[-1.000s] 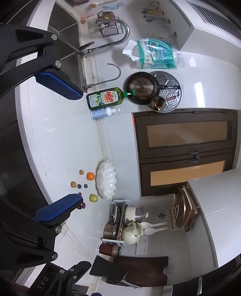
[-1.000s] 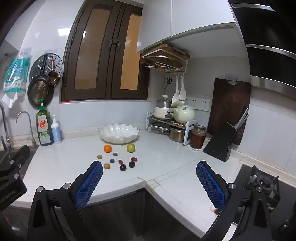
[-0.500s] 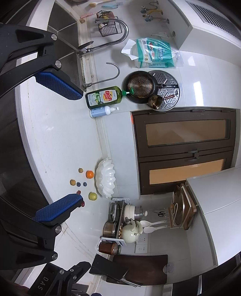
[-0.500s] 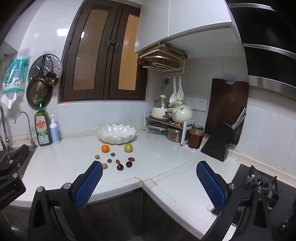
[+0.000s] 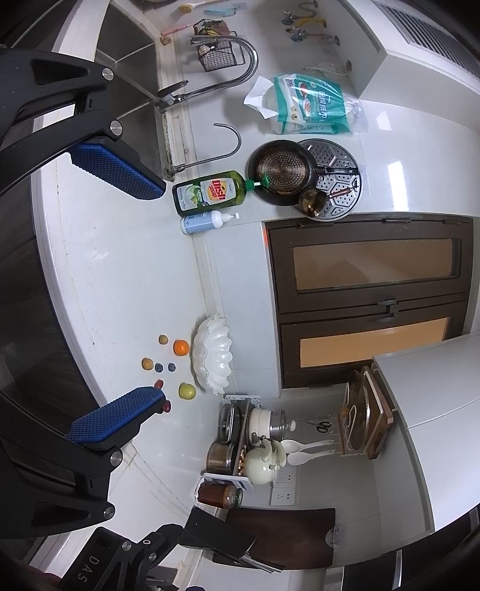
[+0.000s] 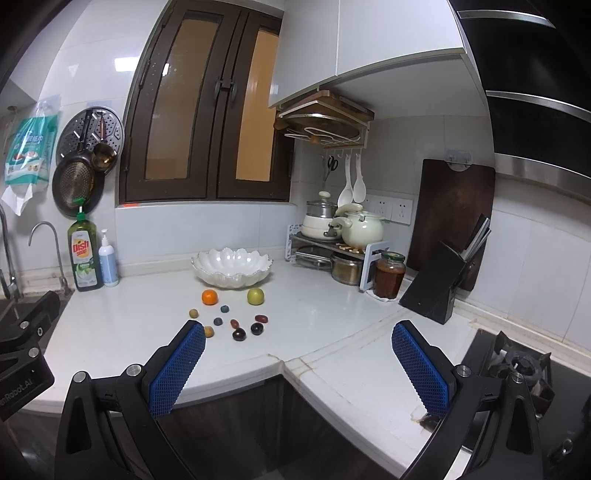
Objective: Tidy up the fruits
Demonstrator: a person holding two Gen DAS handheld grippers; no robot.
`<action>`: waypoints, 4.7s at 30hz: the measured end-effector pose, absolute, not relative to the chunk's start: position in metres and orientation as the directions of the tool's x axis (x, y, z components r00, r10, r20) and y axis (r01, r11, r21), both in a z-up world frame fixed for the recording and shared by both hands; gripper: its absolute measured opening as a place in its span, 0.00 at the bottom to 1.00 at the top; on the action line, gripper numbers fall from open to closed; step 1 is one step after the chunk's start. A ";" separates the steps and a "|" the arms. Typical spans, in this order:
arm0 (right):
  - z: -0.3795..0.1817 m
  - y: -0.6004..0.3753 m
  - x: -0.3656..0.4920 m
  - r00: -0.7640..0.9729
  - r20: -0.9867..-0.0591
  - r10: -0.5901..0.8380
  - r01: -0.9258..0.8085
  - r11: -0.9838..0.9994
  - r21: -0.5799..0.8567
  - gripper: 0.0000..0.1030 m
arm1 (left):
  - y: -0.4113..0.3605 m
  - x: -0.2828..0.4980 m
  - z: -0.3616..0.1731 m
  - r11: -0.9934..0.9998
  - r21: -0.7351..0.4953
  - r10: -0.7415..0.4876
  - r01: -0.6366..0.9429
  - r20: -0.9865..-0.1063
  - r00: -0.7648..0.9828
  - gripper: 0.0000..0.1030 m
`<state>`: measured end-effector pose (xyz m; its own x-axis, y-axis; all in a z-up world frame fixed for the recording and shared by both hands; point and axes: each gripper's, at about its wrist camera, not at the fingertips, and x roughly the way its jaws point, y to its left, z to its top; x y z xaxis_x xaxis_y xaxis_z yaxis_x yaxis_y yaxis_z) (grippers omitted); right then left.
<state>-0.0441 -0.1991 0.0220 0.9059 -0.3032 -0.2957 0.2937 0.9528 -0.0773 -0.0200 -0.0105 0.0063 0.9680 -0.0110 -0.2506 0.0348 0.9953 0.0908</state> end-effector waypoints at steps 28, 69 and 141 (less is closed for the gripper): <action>0.027 -0.199 -0.039 0.913 -0.282 -0.294 0.283 0.956 -0.081 0.99 | -0.003 -0.006 0.002 0.996 0.090 0.001 0.022 -0.241 0.970 1.00; -0.002 -0.241 0.016 0.898 -0.386 -0.214 0.211 0.976 -0.050 0.99 | -0.057 0.038 -0.013 0.993 0.112 0.007 0.033 -0.340 0.940 1.00; -0.126 -0.279 0.321 0.638 -0.768 -0.054 0.107 0.994 0.020 0.71 | -0.128 0.327 -0.135 0.965 0.110 -0.085 0.239 -0.730 0.678 0.72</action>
<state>0.3209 -0.2792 -0.1256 0.6379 -0.0538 -0.7682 0.1074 0.9940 0.0196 0.3272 -0.1276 -0.1351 0.6778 -0.0846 -0.7304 0.2388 0.9648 0.1099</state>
